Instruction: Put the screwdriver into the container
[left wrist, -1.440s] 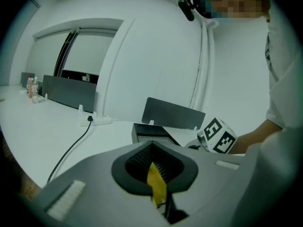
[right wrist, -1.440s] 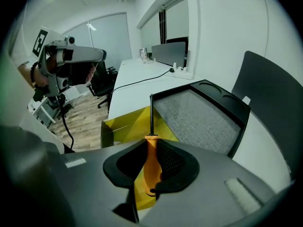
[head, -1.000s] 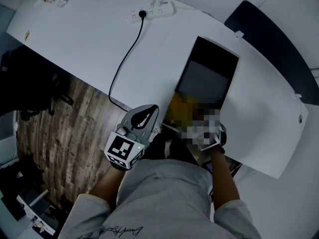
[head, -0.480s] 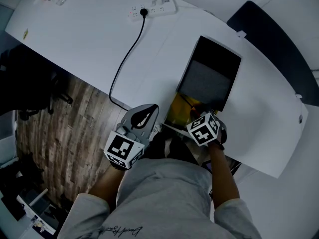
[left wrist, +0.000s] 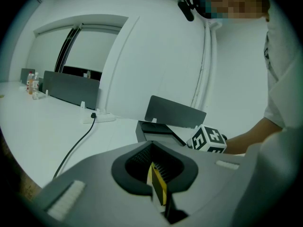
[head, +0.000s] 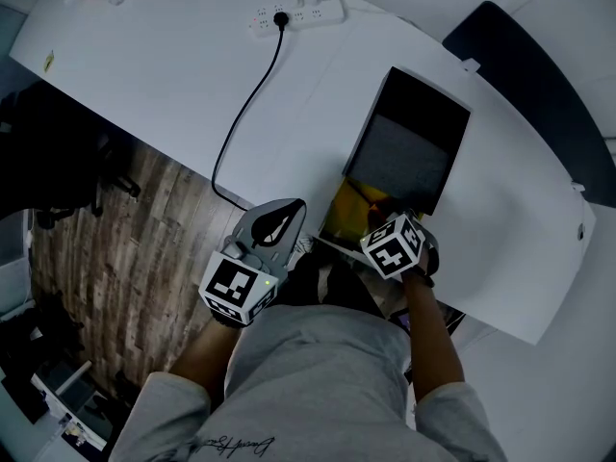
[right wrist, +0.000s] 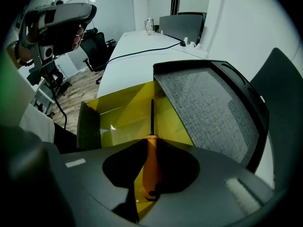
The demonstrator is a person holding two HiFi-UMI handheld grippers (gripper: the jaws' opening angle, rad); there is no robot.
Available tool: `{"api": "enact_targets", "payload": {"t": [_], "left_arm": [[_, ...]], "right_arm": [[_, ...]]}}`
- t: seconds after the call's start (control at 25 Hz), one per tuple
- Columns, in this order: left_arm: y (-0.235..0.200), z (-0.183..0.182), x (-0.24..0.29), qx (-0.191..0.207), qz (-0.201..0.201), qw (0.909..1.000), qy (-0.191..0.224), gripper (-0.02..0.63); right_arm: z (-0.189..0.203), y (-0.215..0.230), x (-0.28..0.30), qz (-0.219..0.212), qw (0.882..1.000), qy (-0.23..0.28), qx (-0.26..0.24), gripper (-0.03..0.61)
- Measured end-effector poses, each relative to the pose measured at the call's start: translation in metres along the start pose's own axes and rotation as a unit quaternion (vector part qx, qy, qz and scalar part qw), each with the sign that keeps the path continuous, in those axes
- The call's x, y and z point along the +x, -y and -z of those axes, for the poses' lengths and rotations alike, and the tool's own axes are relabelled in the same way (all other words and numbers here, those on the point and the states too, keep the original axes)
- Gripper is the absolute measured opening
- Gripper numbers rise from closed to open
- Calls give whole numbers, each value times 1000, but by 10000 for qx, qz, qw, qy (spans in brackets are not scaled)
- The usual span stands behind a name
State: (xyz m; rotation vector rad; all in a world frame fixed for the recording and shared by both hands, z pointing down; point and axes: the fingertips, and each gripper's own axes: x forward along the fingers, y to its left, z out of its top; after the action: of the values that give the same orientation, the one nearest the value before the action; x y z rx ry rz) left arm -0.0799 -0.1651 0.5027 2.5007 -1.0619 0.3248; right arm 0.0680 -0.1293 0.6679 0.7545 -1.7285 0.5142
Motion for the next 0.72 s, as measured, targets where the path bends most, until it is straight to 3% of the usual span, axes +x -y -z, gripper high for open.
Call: {"api": "enact_targets", "payload": {"t": [0.44,0.72], "left_arm": [[0,3,-2,-30,-32,10000,-11,-2],[3,2,-3,-25,-45,10000,1,-2]], "right_arm": [[0,-1,2,29,10000,-25,-67,117],[-3,-5,-10,-176,9994,241,191,133]]}}
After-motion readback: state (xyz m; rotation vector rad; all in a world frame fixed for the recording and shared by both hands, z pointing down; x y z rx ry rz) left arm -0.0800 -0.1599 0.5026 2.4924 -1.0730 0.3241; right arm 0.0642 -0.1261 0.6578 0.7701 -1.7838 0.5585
